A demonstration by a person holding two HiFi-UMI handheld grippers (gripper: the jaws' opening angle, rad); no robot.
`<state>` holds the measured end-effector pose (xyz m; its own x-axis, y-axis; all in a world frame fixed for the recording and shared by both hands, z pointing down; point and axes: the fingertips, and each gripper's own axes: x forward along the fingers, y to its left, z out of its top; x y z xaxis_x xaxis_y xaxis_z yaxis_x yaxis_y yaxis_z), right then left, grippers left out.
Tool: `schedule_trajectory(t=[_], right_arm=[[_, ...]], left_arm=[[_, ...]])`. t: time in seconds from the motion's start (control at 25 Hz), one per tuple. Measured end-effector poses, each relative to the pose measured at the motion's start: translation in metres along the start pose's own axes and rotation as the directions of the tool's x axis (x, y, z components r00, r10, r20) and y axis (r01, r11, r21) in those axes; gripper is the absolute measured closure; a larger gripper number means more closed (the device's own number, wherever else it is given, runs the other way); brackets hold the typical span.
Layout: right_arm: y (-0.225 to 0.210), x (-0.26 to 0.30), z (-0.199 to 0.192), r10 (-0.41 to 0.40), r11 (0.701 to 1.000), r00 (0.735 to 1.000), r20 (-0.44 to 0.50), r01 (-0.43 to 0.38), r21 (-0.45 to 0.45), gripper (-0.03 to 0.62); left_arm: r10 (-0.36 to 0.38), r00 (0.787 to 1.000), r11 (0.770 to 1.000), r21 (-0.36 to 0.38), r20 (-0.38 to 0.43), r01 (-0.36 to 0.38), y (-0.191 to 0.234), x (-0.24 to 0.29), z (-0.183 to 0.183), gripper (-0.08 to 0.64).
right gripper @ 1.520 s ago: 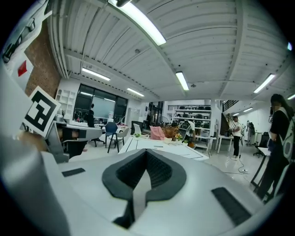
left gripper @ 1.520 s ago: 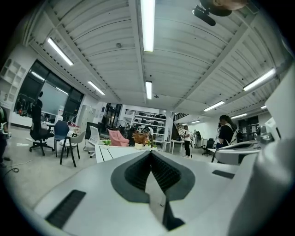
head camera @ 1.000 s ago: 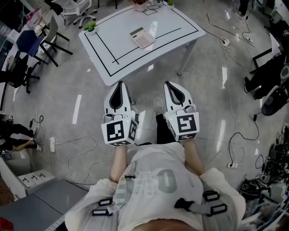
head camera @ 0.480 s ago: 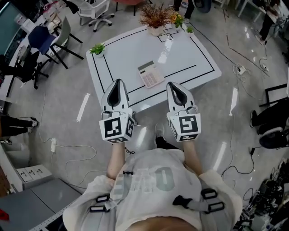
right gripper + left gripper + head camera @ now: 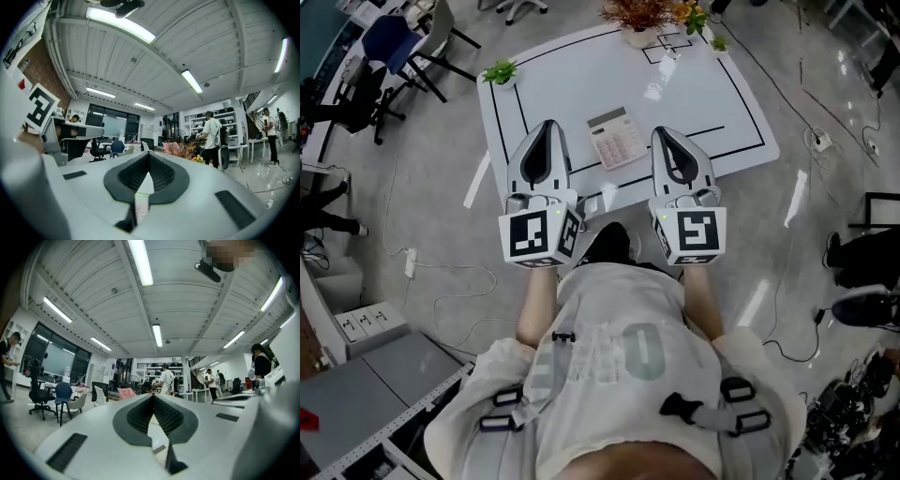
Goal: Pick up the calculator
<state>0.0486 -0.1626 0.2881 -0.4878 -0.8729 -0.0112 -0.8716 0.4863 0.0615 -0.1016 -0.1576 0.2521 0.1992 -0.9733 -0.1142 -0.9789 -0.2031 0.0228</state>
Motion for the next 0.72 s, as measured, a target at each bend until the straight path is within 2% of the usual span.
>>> schedule_trajectory(t=[0.24, 0.36, 0.44, 0.56, 0.72], right_arm=[[-0.007, 0.012, -0.001, 0.004, 1.000, 1.000, -0.004, -0.004, -0.003, 0.588], [-0.004, 0.020, -0.007, 0.013, 1.000, 1.000, -0.015, -0.013, -0.017, 0.586], [-0.001, 0.024, -0.010, 0.025, 0.999, 0.999, -0.029, -0.026, -0.021, 0.588], [-0.002, 0.032, -0.008, 0.038, 0.999, 0.999, -0.027, -0.039, -0.026, 0.588], [-0.004, 0.035, -0.009, 0.043, 0.999, 0.999, -0.030, -0.044, -0.026, 0.588]], left_arm=[[0.015, 1.000, 1.000, 0.005, -0.016, -0.015, 0.000, 0.007, -0.015, 0.540], [0.025, 0.998, 0.999, 0.037, -0.049, -0.023, 0.004, 0.013, -0.031, 0.540], [0.032, 0.997, 0.999, 0.026, -0.063, -0.031, 0.006, 0.014, -0.038, 0.540], [0.033, 0.999, 0.999, -0.001, -0.039, -0.033, 0.010, 0.020, -0.035, 0.540], [0.028, 0.999, 1.000, 0.011, -0.033, -0.028, 0.010, 0.026, -0.032, 0.540]])
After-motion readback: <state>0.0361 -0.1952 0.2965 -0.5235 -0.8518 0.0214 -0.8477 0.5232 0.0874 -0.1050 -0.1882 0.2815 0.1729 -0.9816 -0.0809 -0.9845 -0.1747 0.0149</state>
